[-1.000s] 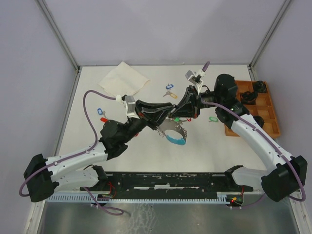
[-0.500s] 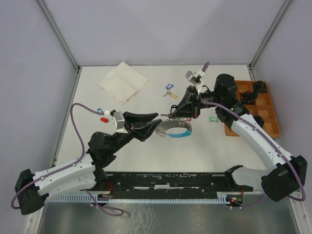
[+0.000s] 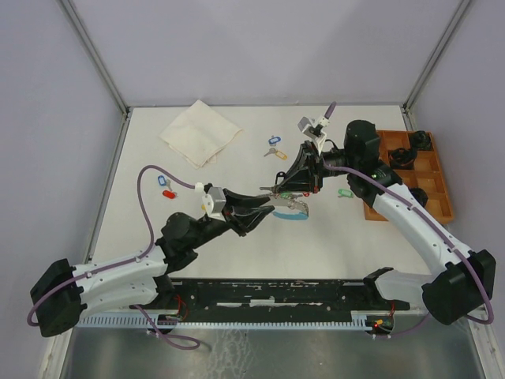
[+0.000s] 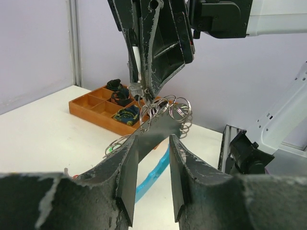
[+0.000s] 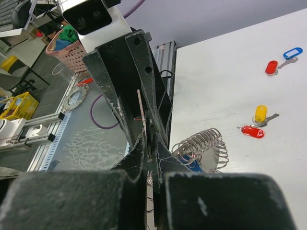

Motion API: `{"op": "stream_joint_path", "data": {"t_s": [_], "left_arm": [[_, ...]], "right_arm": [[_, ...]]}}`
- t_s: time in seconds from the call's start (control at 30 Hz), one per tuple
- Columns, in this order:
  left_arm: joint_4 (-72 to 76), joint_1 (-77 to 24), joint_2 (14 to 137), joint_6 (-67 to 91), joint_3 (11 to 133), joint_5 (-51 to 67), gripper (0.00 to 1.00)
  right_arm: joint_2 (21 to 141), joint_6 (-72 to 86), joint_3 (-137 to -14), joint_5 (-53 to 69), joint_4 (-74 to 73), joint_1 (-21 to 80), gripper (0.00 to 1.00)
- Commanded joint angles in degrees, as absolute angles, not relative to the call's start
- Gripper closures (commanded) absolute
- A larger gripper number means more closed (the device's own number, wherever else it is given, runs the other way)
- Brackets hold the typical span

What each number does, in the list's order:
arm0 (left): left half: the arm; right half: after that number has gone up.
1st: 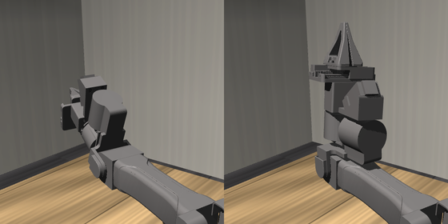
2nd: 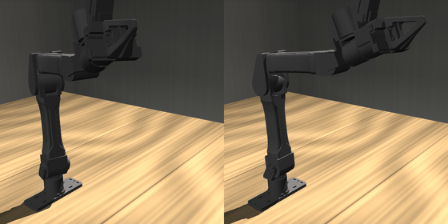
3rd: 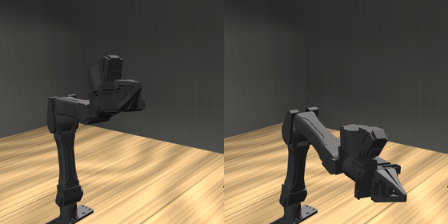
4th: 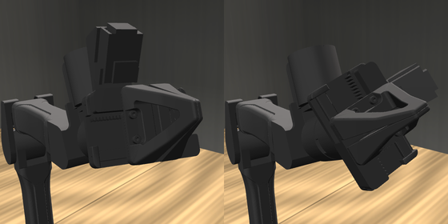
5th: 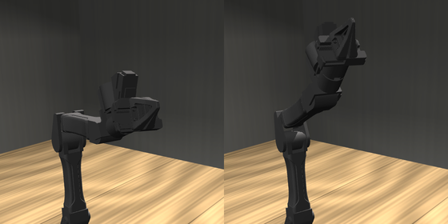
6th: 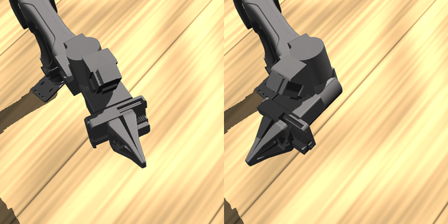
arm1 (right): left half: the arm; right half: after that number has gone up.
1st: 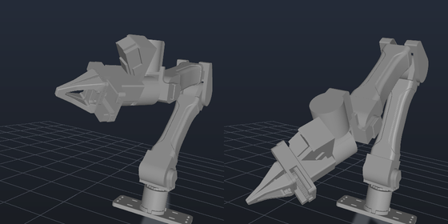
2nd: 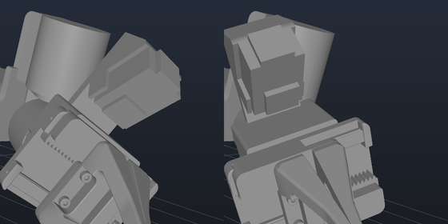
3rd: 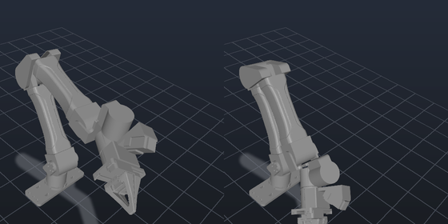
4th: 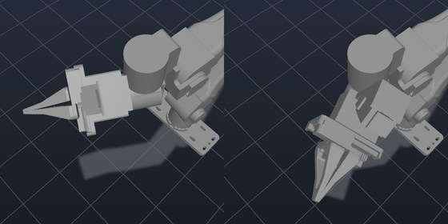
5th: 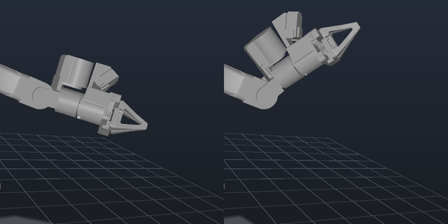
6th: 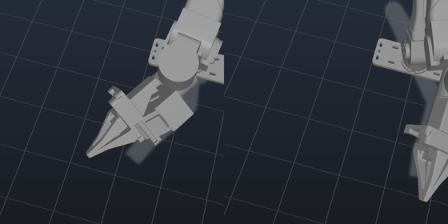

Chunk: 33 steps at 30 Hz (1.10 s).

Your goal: Remove the keys from the keyring

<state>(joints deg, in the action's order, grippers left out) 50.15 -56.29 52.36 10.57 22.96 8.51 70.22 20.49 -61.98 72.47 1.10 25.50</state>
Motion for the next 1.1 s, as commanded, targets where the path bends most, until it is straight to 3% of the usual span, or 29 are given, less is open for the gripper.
{"op": "stream_joint_path", "data": {"t_s": [0.0, 0.77, 1.07], "left_arm": [[55.4, -57.2, 53.5, 9.3, 25.4, 6.8, 0.62], [52.2, -59.1, 56.4, 7.1, 29.0, 2.8, 0.78], [49.0, -59.1, 55.9, 6.2, 29.7, 2.5, 0.78]], "right_arm": [[70.0, 19.3, -62.7, 73.6, 2.4, 25.6, 0.99], [70.2, 19.2, -62.6, 73.9, 2.2, 25.7, 0.99], [70.1, 19.4, -62.7, 74.0, 2.3, 25.7, 0.99]]}}
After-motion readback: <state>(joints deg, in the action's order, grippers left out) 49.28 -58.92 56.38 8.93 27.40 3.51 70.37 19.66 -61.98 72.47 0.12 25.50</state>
